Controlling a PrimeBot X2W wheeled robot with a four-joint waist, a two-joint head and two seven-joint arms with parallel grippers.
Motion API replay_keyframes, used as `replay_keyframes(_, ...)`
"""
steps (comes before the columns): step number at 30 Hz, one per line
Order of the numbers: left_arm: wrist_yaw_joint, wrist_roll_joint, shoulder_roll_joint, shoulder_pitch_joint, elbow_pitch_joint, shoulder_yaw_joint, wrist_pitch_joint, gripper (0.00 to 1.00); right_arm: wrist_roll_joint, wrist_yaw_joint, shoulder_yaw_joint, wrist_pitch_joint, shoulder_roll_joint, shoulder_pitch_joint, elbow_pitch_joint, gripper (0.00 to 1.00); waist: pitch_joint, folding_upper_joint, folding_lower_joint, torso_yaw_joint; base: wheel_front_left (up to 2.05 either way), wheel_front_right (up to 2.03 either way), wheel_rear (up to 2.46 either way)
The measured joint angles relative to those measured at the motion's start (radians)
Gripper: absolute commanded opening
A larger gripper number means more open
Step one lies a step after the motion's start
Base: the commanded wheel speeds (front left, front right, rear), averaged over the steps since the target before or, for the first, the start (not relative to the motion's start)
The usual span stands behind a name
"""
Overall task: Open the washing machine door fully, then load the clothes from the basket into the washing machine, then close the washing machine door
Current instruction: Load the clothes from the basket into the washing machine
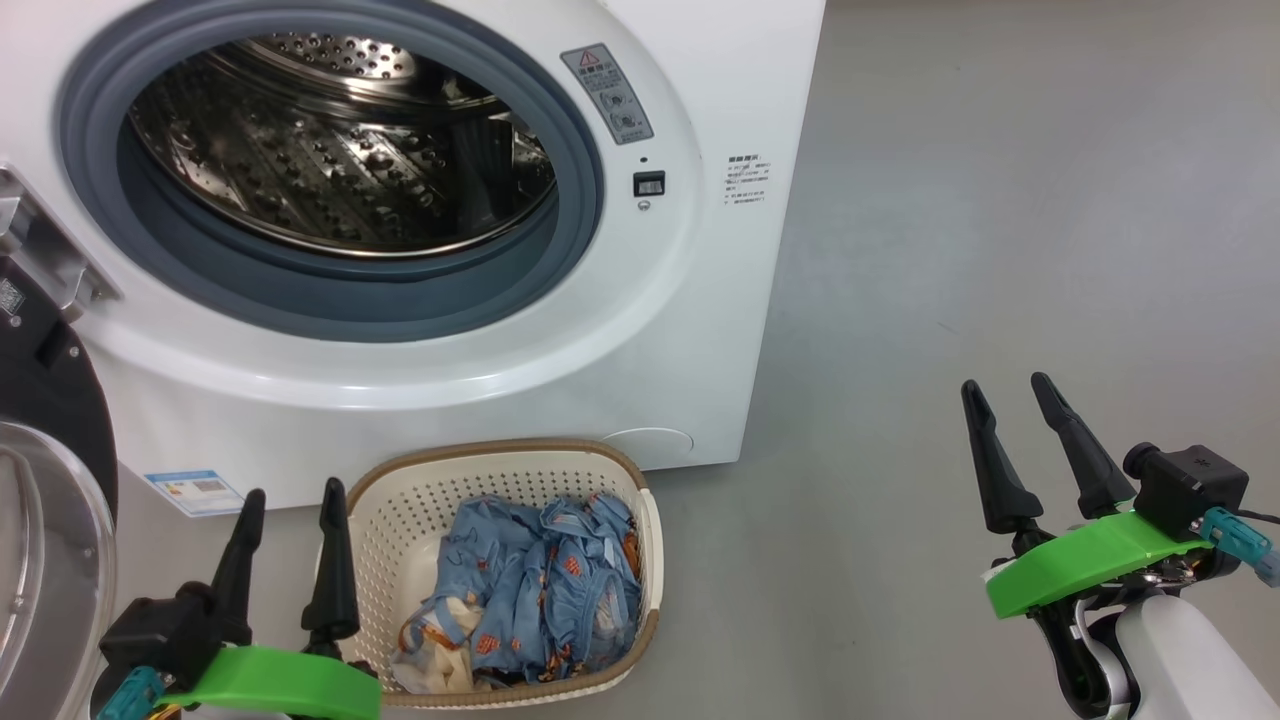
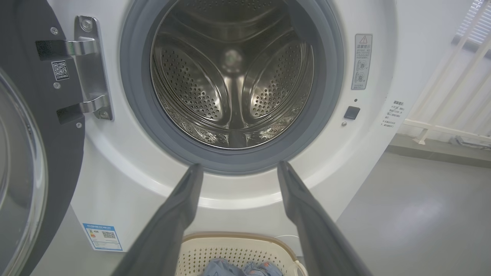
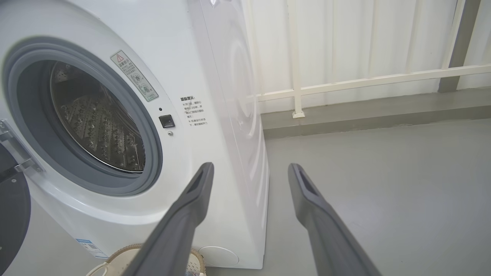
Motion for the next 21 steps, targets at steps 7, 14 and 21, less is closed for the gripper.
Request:
replay_keyframes(7, 0.0, 0.0, 0.0, -0.001, 0.003, -0.002, 0.0, 1.0, 0.0, 0.0, 0.001, 0.0, 0.0, 0.0, 0.002, 1.0, 0.009, 0.0, 0.0, -0.001, 0.0, 0.0, 0.0)
replay_keyframes(14, 0.0, 0.001, 0.002, -0.009, 0.011, -0.015, 0.0, 1.0, 0.0, 0.0, 0.004, 0.0, 0.003, -0.005, 0.002, 1.0, 0.041, 0.0, 0.0, -0.004, 0.0, 0.0, 0.0)
replay_keyframes(21, 0.007, 0.002, 0.008, -0.04, 0.025, -0.027, 0.003, 1.0, 0.0, 0.0, 0.003, 0.0, 0.009, -0.009, 0.001, 1.0, 0.087, 0.0, 0.0, -0.011, 0.0, 0.0, 0.0)
